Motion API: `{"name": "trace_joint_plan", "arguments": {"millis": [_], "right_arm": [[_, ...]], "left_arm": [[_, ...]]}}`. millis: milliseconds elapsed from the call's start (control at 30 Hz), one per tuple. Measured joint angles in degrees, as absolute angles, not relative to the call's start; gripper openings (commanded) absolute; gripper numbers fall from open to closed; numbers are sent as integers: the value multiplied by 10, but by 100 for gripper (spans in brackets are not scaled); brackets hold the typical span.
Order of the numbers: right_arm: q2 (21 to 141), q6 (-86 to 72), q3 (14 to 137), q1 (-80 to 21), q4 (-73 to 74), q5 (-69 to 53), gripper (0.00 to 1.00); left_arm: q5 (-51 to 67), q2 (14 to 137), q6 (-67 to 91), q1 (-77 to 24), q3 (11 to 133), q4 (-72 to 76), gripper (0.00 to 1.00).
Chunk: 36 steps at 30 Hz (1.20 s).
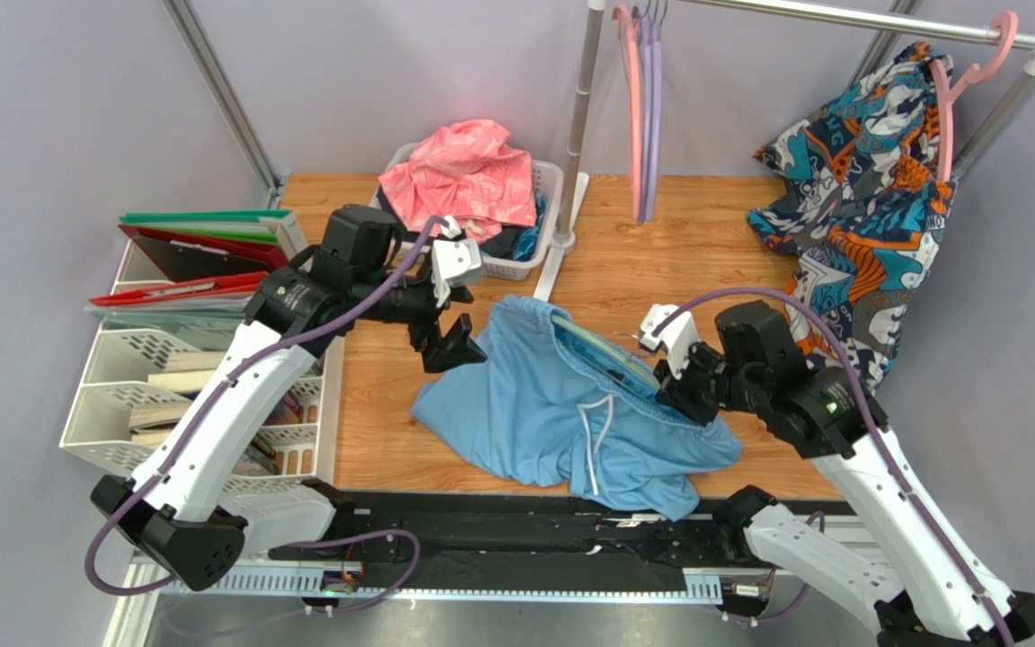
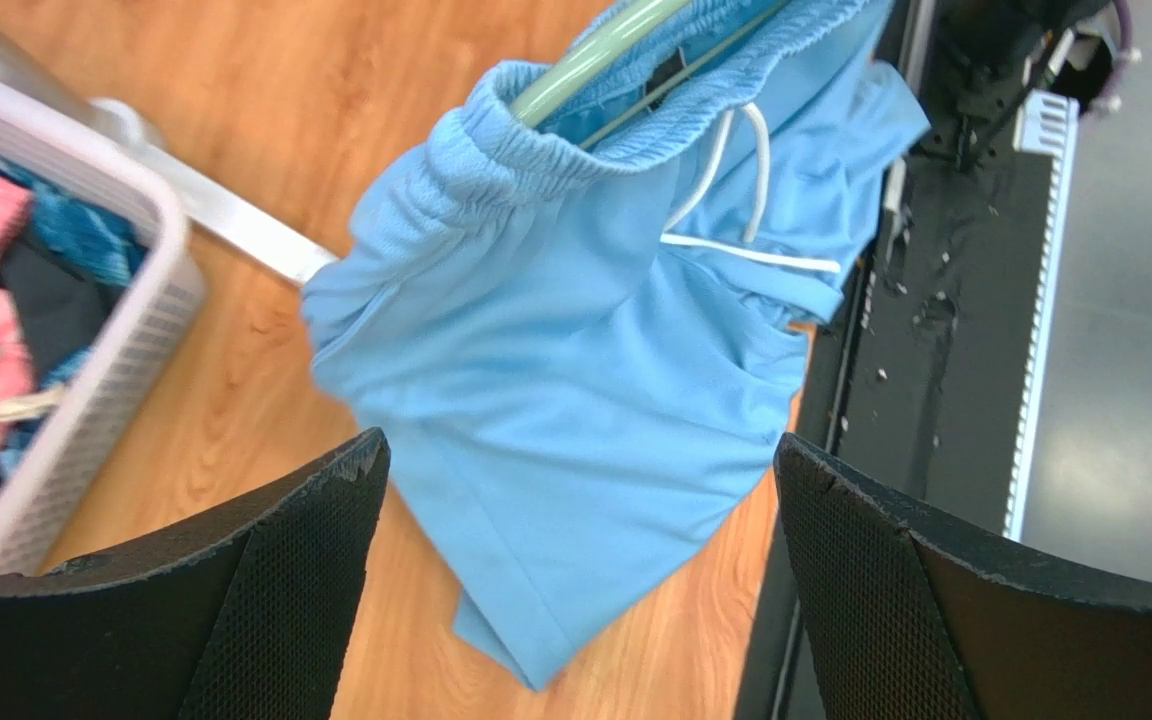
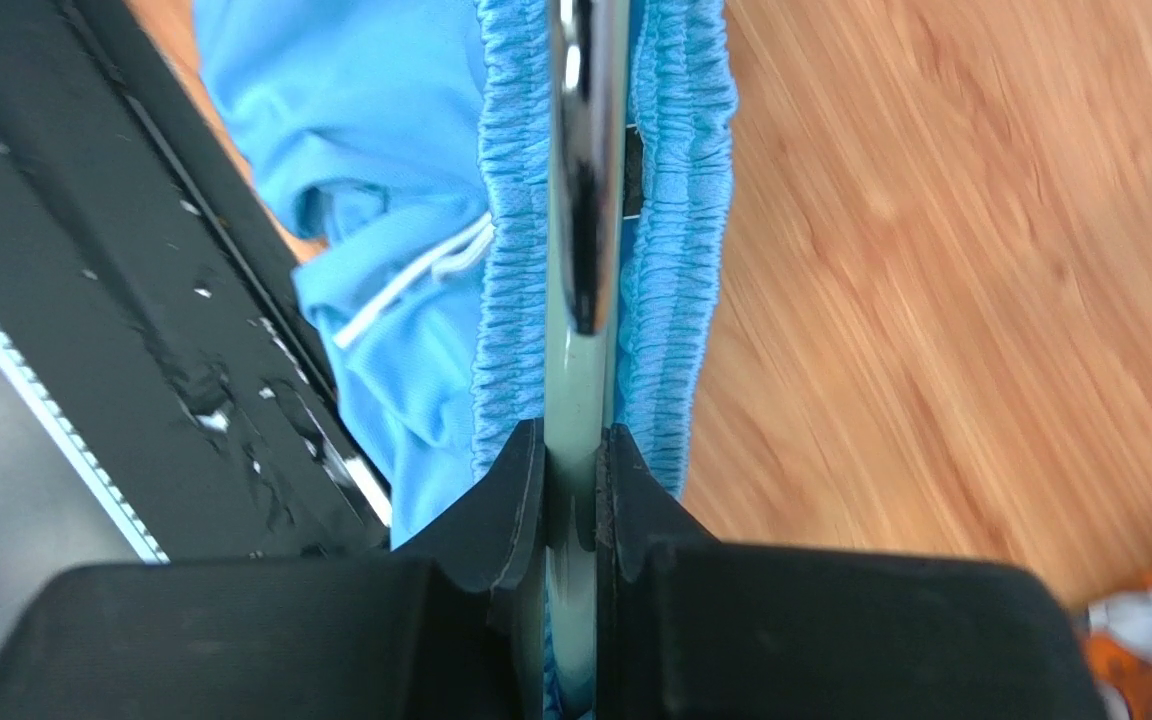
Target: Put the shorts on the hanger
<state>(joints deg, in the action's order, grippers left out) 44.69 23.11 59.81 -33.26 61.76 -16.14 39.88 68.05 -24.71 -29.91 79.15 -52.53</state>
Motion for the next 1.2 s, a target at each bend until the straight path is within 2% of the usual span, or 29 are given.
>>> {"name": "trace_joint_plan", "arguments": {"millis": [200, 433, 567, 700, 867, 967, 1067, 1200], "right_arm": [[518, 227, 623, -267, 693, -100, 0], [547, 255, 682, -57, 776, -121, 0], [563, 262, 757, 21, 797, -127, 0], [637, 259, 886, 100, 822, -136, 0], [795, 242, 1145, 194, 828, -178, 0], [855, 224, 1259, 216, 814, -199, 0], [879, 201, 1322, 224, 811, -211, 0], [881, 162, 1338, 243, 791, -232, 0]], "left_arm": [[380, 681, -228, -299, 816, -513, 99], [402, 650, -218, -299, 743, -468, 99], [418, 617, -211, -299, 707, -448, 99], [430, 610, -208, -299, 708, -425, 99], [442, 612, -204, -299, 708, -416, 99], [447, 612, -202, -299, 708, -408, 99], [448, 608, -200, -299, 703, -404, 99], [447, 601, -199, -299, 694, -402, 99]]}}
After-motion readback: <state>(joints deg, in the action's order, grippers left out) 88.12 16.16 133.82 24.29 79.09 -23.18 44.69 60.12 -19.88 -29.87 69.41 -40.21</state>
